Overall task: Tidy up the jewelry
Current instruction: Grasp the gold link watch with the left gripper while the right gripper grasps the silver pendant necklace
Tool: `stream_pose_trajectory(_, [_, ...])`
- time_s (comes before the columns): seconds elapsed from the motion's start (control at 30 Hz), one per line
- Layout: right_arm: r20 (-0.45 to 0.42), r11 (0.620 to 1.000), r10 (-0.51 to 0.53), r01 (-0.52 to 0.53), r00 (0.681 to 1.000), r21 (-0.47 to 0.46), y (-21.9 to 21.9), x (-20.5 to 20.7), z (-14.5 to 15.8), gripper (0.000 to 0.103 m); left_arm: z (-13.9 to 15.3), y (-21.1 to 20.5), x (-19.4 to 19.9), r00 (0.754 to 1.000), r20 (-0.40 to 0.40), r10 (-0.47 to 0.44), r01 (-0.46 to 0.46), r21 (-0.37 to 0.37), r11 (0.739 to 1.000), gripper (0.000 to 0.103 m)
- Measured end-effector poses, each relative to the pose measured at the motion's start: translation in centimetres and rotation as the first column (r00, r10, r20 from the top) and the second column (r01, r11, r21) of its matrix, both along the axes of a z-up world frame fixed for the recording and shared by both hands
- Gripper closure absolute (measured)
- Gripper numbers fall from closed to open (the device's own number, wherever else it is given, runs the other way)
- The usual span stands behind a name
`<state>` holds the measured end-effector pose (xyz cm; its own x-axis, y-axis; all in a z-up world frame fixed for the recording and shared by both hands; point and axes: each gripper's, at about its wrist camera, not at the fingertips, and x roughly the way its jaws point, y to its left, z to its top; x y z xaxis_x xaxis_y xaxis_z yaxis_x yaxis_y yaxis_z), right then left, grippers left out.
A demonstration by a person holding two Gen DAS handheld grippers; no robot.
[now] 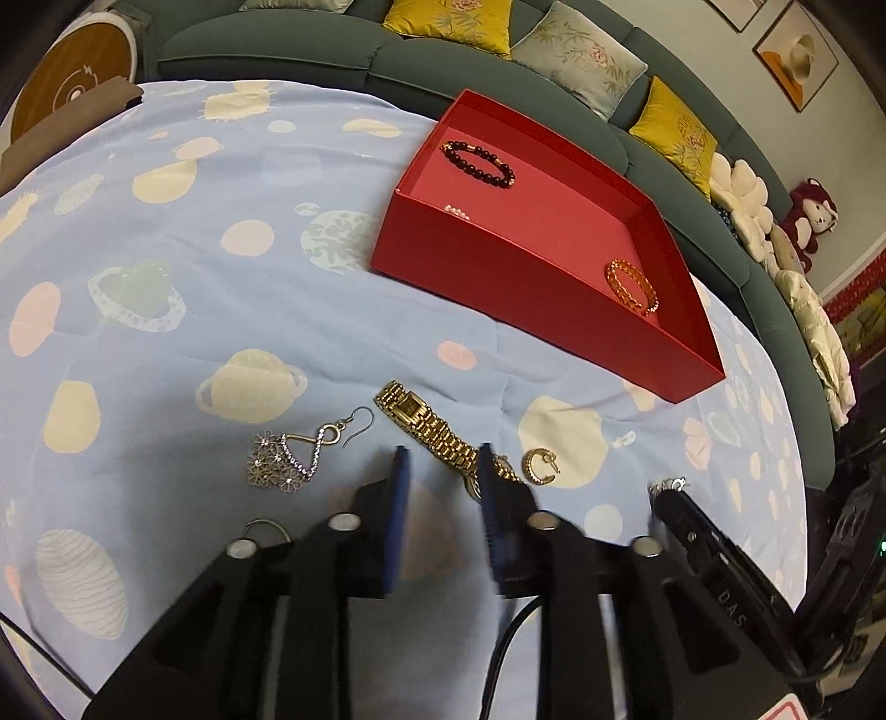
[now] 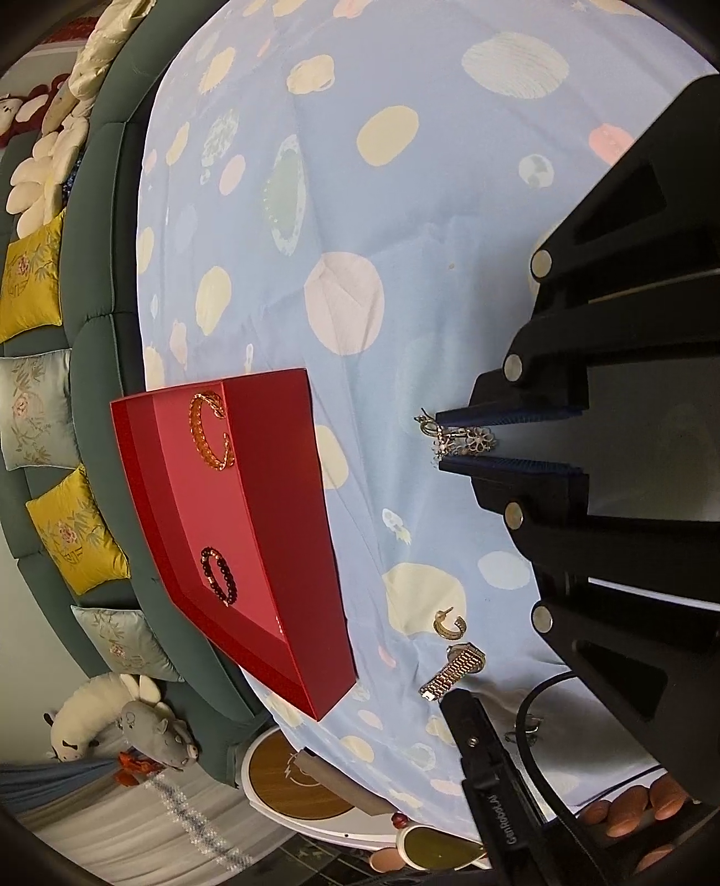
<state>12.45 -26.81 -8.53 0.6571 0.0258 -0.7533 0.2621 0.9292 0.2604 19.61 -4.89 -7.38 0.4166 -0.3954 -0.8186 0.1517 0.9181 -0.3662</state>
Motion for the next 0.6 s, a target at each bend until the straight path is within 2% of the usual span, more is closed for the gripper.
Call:
stream_pose_trajectory(0.03, [0.002, 1.0, -0.002, 0.002, 1.0, -0.002, 0.0, -0.2, 0.0, 0.093, -0.1, -0.1, 0.2, 1.0, 0.002, 0.018, -0.018, 0.003, 1.0, 0.057])
stream_pose_trajectory(0.2, [0.011, 1.0, -0.005, 0.005, 1.0, -0.004, 0.1, -0.7, -0.2, 0.093, 0.0, -1.7, 1.1, 0.997, 0.05, 0.065, -0.069, 0.086, 0.994, 0.057])
stream_pose_trajectory(0.23, [0.013, 1.0, -0.006, 0.006, 1.0, -0.003, 0.1, -0.7, -0.2, 0.093, 0.0, -2.0, 1.2, 0.996, 0.062, 0.066, -0.072, 0.107, 0.992, 0.059])
stream_pose_trajectory(0.3, [0.017, 1.0, -0.009, 0.009, 1.0, -0.002, 0.1, -0.7, -0.2, 0.093, -0.1, -2.6, 1.2, 0.995, 0.082, 0.062, -0.075, 0.163, 0.984, 0.08])
stream_pose_trajectory(0.33, [0.019, 1.0, -0.01, 0.01, 1.0, 0.0, 0.1, -0.7, -0.2, 0.093, -0.2, -2.6, 1.2, 0.996, 0.081, 0.048, -0.06, 0.157, 0.986, 0.089])
stream_pose_trajectory(0.37, [0.02, 1.0, -0.009, 0.009, 1.0, 0.001, 0.1, -0.8, -0.2, 0.093, -0.2, -2.3, 1.1, 0.997, 0.073, 0.04, -0.05, 0.137, 0.989, 0.092])
stream_pose_trajectory(0.6, [0.033, 1.0, -0.006, 0.006, 0.999, 0.006, 0.3, -1.9, 0.2, 0.094, 0.5, -0.5, -0.6, 0.997, 0.08, 0.004, -0.01, 0.066, 0.998, 0.092])
